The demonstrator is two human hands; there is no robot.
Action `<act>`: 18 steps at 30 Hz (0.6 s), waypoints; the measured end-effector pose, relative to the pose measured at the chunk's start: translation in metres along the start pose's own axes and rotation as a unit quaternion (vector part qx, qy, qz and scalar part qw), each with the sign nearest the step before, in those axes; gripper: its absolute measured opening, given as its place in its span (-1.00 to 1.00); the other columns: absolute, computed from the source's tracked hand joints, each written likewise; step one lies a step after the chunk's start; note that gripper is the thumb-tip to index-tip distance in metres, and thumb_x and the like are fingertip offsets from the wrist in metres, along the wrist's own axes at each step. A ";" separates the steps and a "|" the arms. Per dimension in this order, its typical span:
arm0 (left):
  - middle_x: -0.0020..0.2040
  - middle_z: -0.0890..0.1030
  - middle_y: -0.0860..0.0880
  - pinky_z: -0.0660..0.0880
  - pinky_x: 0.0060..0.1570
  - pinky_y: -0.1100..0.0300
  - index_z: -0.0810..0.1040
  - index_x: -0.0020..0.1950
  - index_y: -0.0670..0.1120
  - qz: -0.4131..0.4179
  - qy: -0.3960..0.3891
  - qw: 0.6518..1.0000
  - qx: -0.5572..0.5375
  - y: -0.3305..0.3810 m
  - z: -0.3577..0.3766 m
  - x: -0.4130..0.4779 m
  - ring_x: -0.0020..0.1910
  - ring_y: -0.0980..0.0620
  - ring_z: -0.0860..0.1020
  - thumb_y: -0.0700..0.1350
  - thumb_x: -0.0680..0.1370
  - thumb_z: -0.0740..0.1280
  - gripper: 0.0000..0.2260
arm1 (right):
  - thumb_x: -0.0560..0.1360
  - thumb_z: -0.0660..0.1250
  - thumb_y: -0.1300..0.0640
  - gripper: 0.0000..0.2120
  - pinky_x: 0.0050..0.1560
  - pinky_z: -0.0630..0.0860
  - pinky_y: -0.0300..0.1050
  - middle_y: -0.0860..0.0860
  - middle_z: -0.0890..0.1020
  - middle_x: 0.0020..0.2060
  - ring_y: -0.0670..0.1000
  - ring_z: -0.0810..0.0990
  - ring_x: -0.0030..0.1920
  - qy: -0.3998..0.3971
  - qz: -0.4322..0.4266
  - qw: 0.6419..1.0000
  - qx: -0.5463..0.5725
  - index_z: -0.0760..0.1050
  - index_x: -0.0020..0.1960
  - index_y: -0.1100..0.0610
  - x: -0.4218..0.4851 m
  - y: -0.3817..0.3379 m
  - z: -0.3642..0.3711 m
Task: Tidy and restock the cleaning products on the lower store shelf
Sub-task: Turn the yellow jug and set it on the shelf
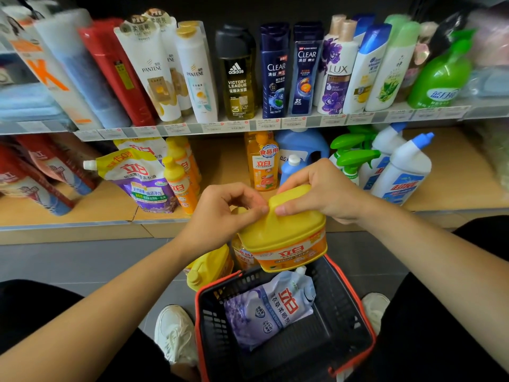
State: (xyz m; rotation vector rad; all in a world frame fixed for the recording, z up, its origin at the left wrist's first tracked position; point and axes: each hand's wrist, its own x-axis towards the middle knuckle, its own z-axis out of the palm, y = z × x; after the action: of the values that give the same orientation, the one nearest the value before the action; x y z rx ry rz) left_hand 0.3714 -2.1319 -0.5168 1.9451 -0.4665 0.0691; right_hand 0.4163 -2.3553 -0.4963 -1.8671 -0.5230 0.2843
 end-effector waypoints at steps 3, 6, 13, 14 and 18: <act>-0.11 0.71 -0.04 0.61 -0.04 -0.01 0.71 -0.03 -0.16 0.029 -0.014 0.999 0.027 0.000 -0.004 -0.002 -0.09 -0.01 0.65 -0.25 0.50 0.51 -0.93 | 0.14 0.64 -0.03 -0.80 -0.18 0.52 -0.35 -0.16 0.72 -0.22 -0.21 0.65 -0.13 -0.002 0.006 1.000 0.000 0.71 -0.25 -0.13 0.000 -0.002 0.000; -0.04 0.70 0.00 0.60 -0.01 -0.01 0.71 0.03 -0.13 0.055 -0.028 0.997 0.050 0.000 -0.006 -0.003 -0.02 -0.02 0.65 -0.29 0.50 0.50 -0.86 | 0.11 0.62 -0.07 -0.77 -0.19 0.52 -0.33 -0.13 0.72 -0.22 -0.20 0.65 -0.14 -0.001 0.008 1.000 0.014 0.71 -0.26 -0.13 0.000 -0.002 -0.002; 0.09 0.72 0.05 0.62 0.00 0.13 0.68 0.16 0.03 0.016 -0.011 0.998 -0.060 -0.004 -0.013 -0.002 0.09 -0.01 0.67 -0.09 0.54 0.45 -0.80 | 0.06 0.63 0.00 -0.71 -0.17 0.60 -0.20 -0.02 0.74 -0.23 -0.09 0.70 -0.16 0.017 0.022 0.994 0.108 0.74 -0.23 0.01 0.004 0.005 -0.011; 0.10 0.72 0.02 0.64 0.00 0.11 0.67 0.18 0.01 0.009 -0.009 0.997 -0.079 -0.004 -0.015 -0.002 0.09 -0.06 0.67 -0.09 0.55 0.42 -0.79 | 0.06 0.63 0.01 -0.70 -0.17 0.61 -0.18 0.00 0.74 -0.24 -0.07 0.71 -0.17 0.019 0.026 0.992 0.122 0.74 -0.22 0.03 0.004 0.006 -0.013; 0.24 0.67 0.02 0.58 0.11 0.21 0.60 0.31 -0.02 -0.015 -0.037 0.988 -0.150 -0.009 -0.020 0.002 0.26 -0.01 0.62 -0.11 0.61 0.30 -0.72 | 0.09 0.61 0.14 -0.75 -0.19 0.62 -0.18 0.04 0.73 -0.26 -0.03 0.72 -0.20 0.029 0.039 0.983 0.177 0.74 -0.23 0.09 0.007 0.008 -0.018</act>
State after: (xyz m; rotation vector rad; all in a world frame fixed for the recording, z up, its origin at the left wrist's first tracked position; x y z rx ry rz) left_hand 0.3793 -2.1113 -0.5154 1.6615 -0.4679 -0.0882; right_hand 0.4316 -2.3694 -0.4967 -1.5464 -0.3340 0.3493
